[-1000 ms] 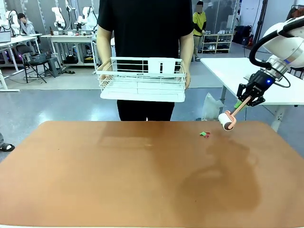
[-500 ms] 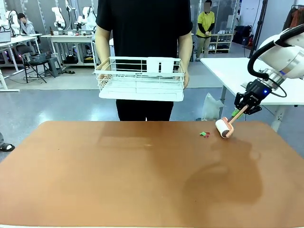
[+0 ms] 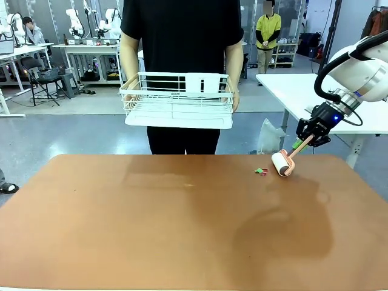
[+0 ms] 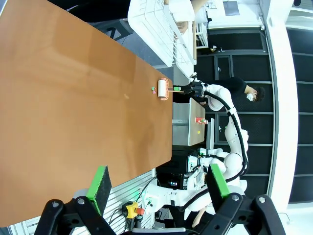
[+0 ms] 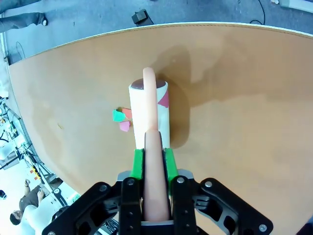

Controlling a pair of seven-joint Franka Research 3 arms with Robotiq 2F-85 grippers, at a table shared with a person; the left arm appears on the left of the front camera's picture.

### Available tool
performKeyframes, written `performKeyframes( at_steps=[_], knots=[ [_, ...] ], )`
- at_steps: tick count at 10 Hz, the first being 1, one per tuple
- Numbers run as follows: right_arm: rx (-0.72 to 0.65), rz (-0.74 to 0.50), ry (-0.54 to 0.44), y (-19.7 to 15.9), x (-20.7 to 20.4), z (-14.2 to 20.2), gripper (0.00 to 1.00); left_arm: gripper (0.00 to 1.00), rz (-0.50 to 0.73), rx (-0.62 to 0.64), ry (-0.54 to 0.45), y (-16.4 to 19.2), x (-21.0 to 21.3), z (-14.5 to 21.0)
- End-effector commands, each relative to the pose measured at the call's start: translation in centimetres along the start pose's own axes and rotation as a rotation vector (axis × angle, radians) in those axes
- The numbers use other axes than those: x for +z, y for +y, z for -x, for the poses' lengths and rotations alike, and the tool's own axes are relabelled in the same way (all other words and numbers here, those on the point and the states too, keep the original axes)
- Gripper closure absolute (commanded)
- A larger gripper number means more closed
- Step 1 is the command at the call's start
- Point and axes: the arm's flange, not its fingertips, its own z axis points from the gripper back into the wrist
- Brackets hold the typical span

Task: Clean the table.
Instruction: Clean the table with the Lint Roller when the human lifts the Dish drying rack.

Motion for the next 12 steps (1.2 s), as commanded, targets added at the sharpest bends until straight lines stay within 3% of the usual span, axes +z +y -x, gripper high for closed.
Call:
performKeyframes(
  at_steps=[1, 6, 9, 12],
  knots=[
    [0.007, -0.018, 0.059, 1.4, -3.3, 0.5, 0.79, 0.0, 0.019, -0.009, -0.001, -0.2, 0.3, 0.3],
    [-0.031, -0.068, 0.175, 9.4, -11.8, -0.9, 0.79, 0.0, 0.019, -0.009, -0.001, -0.2, 0.3, 0.3],
    [-0.034, -0.112, 0.146, 13.1, -15.0, -0.4, 0.79, 0.0, 0.019, -0.009, -0.001, -0.2, 0.3, 0.3],
    [-0.072, -0.138, 0.125, 13.9, -14.6, -0.1, 0.79, 0.0, 0.019, -0.009, -0.001, -0.2, 0.3, 0.3]
  ],
)
